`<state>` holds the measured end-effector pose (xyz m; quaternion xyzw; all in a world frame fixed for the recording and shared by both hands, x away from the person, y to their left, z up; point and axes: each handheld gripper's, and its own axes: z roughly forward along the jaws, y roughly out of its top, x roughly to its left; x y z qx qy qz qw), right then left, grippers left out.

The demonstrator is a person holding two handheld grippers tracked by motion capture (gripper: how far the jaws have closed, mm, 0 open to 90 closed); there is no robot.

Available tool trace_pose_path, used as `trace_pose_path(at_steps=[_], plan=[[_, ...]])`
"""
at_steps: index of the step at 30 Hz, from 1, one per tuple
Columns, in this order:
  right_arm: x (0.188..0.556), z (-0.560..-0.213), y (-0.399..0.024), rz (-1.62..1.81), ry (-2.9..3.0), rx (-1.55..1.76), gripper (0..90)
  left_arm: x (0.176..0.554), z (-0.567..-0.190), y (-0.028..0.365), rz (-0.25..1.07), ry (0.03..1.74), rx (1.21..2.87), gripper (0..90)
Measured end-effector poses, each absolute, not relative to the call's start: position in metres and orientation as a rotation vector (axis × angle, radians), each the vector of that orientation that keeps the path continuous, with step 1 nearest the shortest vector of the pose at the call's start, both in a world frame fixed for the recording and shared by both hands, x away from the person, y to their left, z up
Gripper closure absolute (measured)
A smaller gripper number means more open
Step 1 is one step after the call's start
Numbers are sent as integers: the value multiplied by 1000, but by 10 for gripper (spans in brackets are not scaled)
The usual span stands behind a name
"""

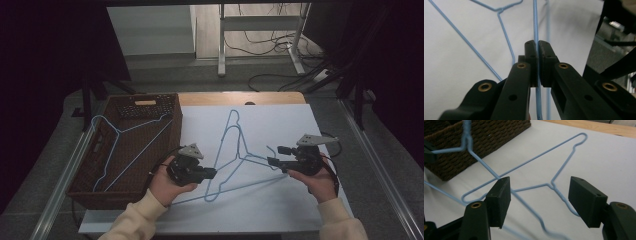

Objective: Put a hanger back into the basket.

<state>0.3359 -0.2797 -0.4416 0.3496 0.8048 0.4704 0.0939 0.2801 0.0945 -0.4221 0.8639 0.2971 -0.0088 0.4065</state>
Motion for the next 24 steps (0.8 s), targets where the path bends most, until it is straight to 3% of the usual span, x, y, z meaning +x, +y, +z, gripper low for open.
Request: trace_pose_path(at_steps=[24], plan=[[336, -444, -285, 1377, 2330, 1078, 305, 266, -391, 171, 31, 803, 1989, 864]])
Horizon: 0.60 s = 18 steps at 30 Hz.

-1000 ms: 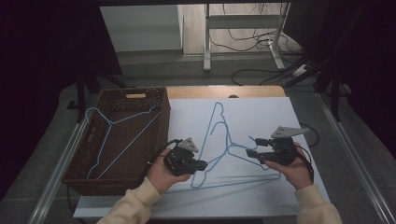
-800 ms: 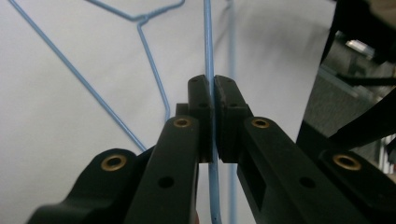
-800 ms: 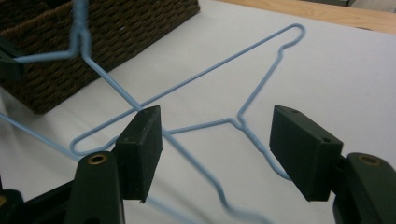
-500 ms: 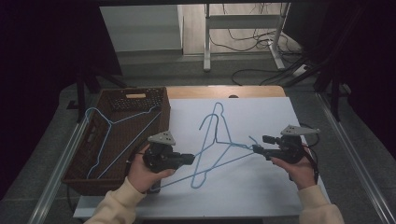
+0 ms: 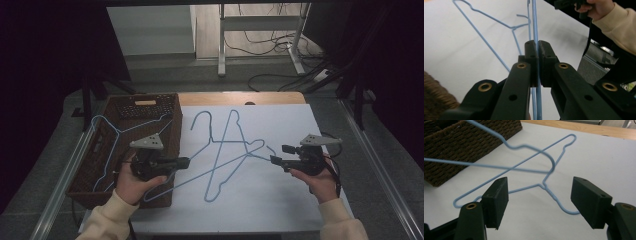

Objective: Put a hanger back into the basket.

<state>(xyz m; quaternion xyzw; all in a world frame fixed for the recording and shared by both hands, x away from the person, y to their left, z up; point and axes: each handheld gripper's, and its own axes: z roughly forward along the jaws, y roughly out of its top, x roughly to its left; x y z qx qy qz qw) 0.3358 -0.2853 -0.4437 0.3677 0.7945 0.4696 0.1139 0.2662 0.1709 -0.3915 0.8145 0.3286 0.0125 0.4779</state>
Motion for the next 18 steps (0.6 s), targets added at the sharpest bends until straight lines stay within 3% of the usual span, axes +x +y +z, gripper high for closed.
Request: trace_pose_path(at_steps=[18], plan=[[337, -450, -282, 1301, 2370, 1070, 282, 269, -381, 236, 114, 931, 1848, 864]])
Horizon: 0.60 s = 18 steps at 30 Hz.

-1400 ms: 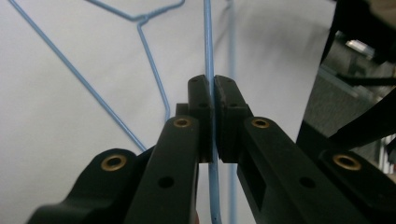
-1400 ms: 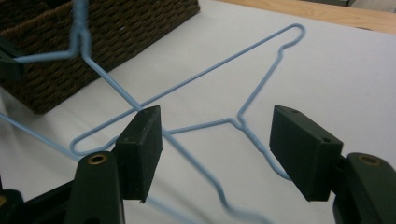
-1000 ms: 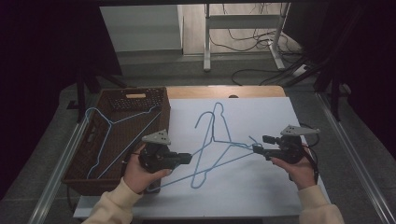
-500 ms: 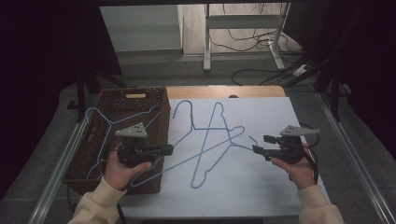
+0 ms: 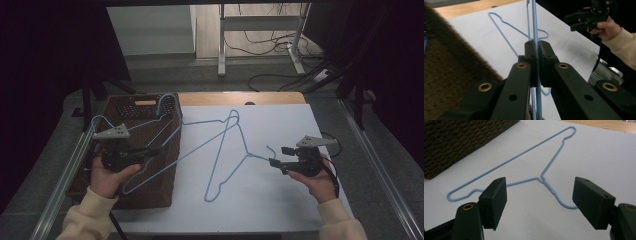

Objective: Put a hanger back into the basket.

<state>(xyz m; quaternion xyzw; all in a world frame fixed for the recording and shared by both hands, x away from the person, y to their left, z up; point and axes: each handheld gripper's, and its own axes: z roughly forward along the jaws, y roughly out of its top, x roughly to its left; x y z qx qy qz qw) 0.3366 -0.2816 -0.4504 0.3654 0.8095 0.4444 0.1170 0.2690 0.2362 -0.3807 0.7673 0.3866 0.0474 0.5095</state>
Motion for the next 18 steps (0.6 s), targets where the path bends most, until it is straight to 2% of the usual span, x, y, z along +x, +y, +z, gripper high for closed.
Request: trace_pose_path(at_steps=[18], plan=[[337, -452, -280, 1262, 2386, 1063, 283, 266, -387, 322, 262, 1135, 1688, 865]])
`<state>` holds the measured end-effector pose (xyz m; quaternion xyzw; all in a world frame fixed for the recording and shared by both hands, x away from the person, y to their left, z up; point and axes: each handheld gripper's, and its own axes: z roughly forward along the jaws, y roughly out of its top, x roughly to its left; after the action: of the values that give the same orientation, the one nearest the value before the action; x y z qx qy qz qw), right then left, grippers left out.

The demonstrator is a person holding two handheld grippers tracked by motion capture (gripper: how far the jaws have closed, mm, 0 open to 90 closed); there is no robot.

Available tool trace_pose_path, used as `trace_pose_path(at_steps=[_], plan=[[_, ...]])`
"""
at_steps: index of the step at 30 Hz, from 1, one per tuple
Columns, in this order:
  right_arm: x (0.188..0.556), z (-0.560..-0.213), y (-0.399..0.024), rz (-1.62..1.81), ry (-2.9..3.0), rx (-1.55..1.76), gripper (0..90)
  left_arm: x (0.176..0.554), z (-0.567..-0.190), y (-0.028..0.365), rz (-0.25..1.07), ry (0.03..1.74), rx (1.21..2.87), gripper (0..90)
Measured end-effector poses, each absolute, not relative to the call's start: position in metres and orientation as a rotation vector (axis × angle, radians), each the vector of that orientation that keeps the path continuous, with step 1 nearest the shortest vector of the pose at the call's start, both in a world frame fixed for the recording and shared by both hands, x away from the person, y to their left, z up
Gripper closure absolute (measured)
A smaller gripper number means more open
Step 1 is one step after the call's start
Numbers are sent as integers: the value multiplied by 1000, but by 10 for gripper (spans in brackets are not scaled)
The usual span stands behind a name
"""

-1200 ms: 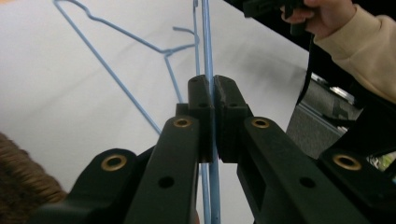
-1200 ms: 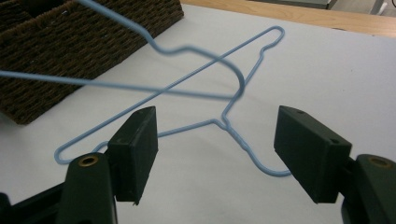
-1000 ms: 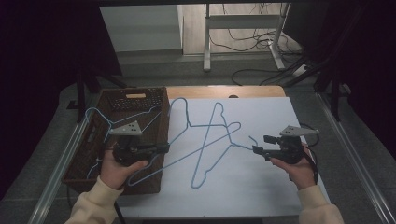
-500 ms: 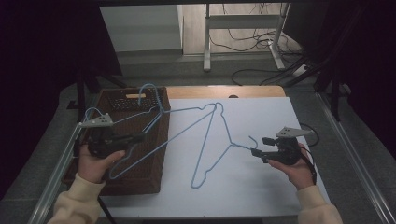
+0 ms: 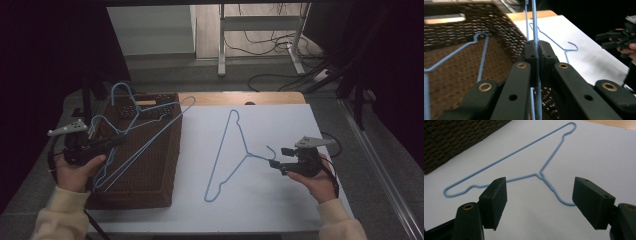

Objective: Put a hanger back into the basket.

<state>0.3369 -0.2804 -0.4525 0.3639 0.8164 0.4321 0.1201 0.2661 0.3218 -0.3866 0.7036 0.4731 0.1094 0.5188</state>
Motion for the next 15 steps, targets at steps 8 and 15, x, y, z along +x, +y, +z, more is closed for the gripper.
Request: trace_pose_path(at_steps=[8, 15], plan=[[337, -453, -280, 1256, 2386, 1067, 283, 262, -394, 343, 312, 1201, 1669, 864], [338, -454, -281, 1249, 2391, 1068, 282, 262, -403, 356, 331, 1251, 1633, 864]])
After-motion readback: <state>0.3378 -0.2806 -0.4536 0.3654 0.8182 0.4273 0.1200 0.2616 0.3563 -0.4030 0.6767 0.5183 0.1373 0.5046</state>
